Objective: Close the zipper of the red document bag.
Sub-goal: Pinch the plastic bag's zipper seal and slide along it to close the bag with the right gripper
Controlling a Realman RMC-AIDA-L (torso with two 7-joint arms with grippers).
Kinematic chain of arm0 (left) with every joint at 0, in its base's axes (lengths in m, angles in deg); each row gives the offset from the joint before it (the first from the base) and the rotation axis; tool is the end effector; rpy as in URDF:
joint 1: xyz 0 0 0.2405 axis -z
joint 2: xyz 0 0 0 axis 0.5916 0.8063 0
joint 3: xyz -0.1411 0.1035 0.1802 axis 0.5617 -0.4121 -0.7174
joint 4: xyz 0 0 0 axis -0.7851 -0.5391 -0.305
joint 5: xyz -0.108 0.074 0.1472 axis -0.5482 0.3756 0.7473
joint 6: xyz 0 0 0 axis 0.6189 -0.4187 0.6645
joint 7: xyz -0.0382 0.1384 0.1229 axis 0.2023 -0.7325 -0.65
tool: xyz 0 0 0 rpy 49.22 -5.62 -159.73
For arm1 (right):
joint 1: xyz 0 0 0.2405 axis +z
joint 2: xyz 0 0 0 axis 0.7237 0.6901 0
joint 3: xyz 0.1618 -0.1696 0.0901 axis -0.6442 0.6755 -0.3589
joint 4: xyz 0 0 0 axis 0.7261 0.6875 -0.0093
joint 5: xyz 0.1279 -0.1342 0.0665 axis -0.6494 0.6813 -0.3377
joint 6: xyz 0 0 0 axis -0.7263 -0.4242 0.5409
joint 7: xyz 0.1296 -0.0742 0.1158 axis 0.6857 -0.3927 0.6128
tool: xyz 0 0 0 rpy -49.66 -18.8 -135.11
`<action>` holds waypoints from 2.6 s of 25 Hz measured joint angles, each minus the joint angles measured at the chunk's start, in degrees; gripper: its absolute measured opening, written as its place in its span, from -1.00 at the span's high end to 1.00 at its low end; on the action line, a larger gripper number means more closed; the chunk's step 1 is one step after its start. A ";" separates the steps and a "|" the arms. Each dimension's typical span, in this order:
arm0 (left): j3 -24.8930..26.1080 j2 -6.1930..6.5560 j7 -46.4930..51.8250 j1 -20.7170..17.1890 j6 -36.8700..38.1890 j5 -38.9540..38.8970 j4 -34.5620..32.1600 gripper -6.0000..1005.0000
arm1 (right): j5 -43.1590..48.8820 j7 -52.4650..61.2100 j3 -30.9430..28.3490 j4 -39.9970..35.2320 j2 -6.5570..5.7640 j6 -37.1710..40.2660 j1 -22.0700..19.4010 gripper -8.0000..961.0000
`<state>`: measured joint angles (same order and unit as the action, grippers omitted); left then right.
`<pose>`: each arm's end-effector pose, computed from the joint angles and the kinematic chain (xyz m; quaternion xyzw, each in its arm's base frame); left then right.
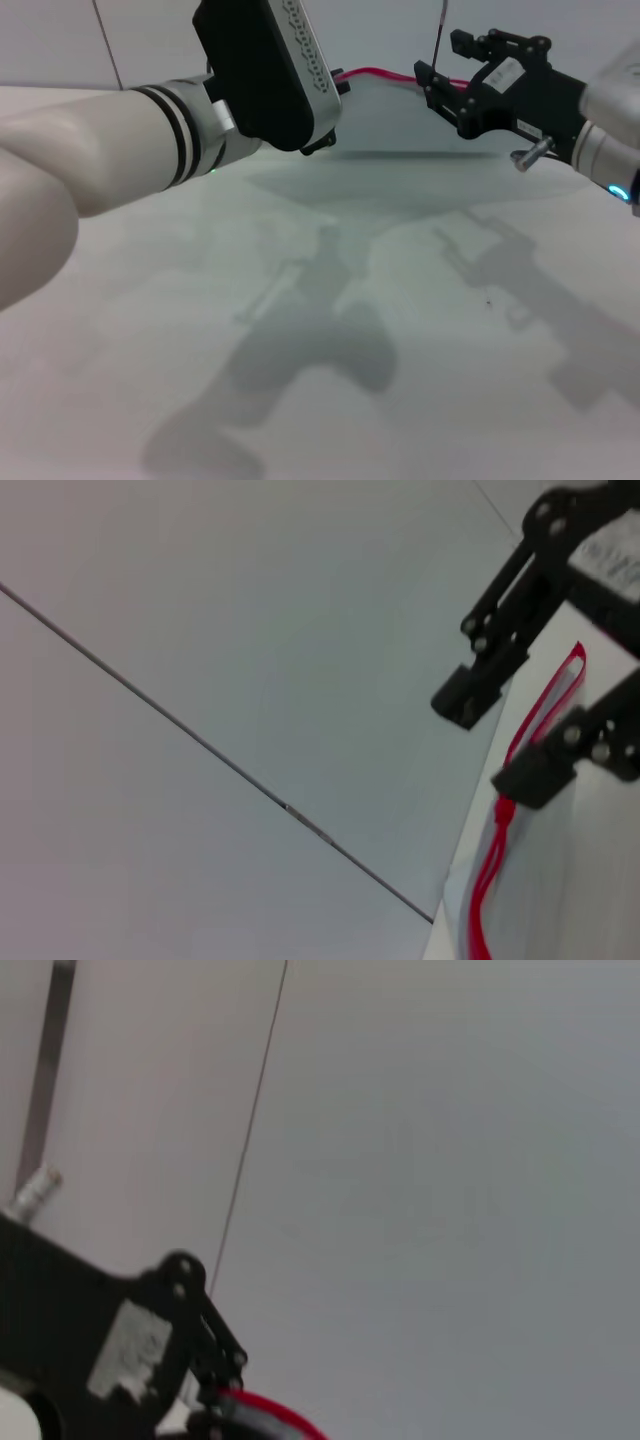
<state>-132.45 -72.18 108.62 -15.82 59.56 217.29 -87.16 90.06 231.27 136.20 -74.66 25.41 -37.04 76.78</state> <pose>-0.1082 0.3968 -0.0356 -0.8905 0.0999 0.0091 0.4438 0.1293 0.4030 -0.0296 -0.8857 0.0736 0.2147 0.4050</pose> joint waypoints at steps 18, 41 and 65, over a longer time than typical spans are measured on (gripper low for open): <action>-0.65 0.24 0.14 -0.16 0.54 0.47 -2.86 0.88 | 8.89 -0.31 -4.23 1.54 3.68 5.96 0.39 0.14; -0.45 0.24 -0.23 -0.41 0.53 0.62 -2.67 0.89 | 9.91 -6.12 -10.40 4.62 8.77 11.47 0.01 0.44; -0.34 0.24 -0.25 0.02 0.54 0.62 -1.10 0.89 | 10.45 -6.33 -10.48 4.73 9.43 11.35 -0.46 0.67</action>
<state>-132.79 -71.94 108.37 -15.80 60.10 217.91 -88.26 100.51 224.94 125.71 -69.93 34.84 -25.69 76.32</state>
